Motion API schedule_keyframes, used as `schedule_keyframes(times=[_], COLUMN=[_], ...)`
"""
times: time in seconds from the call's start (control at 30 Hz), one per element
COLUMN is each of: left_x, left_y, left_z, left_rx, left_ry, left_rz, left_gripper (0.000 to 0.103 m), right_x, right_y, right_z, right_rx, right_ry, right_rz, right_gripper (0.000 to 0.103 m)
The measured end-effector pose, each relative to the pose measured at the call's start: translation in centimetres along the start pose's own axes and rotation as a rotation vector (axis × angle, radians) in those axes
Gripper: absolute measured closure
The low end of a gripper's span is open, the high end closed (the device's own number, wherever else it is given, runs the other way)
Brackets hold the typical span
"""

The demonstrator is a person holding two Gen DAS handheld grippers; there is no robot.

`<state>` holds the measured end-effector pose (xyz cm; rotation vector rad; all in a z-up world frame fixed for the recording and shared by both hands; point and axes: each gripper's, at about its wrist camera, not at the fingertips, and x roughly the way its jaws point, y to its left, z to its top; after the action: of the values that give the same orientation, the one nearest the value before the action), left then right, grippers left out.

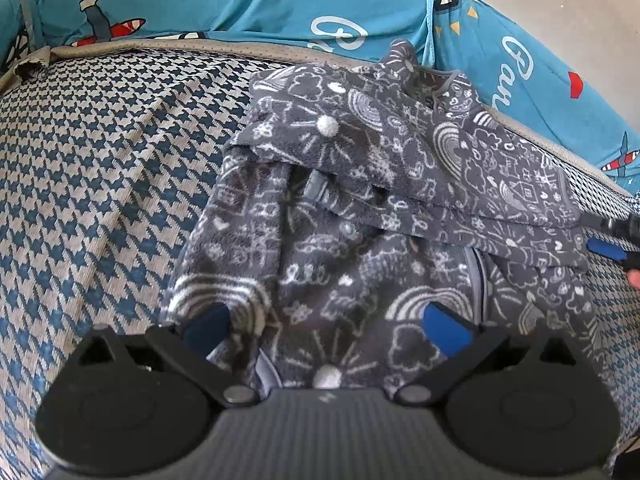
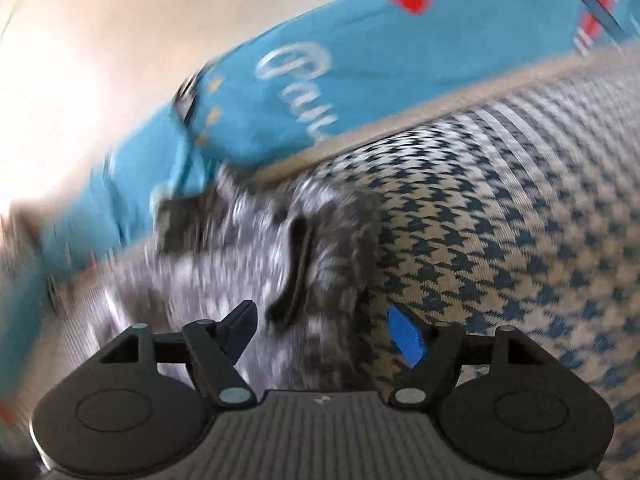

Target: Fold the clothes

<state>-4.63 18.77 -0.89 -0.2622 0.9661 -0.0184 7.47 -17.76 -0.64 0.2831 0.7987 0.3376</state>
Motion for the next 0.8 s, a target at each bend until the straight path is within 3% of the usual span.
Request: schedule_keyframes(times=[0.1,0.2,0.3,0.43,0.5,0.63,0.8], left_x=[0.0,-0.1,-0.1,-0.1,-0.1,0.1,0.2], left_y=[-0.1,-0.3,-0.4,-0.5,-0.6,-0.8,-1.1], left_z=[-0.1,-0.1,-0.1,-0.2,-0.2,-0.2,-0.3], left_rx=[-0.001,0.002,0.004,0.005,0.006,0.016,0.023], left_ry=[0.000,0.000,0.001,0.005,0.007,0.012,0.015], left_rz=[0.001,0.000,0.001,0.004,0.005,0.012,0.018], left_gripper=[0.000,0.000,0.000,0.000,0.000,0.000,0.000], right_x=[-0.4,-0.6,-1.2,0.1,0.3,0.6,1.0], right_y=[2.4,3.9,5.1,6.4,7.5,7.7,8.3], right_z=[-1.9,-3.7,-5.1,-7.0,-8.2,-8.6,-9.3], right_rx=[-0.255,-0.375,-0.419,-0.454,-0.536,-0.467,-0.447], right_ry=[0.003,0.031,0.061,0.195,0.186,0.186,0.155], right_rz=[-0.013,0.072,0.123,0.180,0.153,0.172,0.127], right_gripper=[0.031,0.030,0.028,0.023,0.016,0.000,0.000])
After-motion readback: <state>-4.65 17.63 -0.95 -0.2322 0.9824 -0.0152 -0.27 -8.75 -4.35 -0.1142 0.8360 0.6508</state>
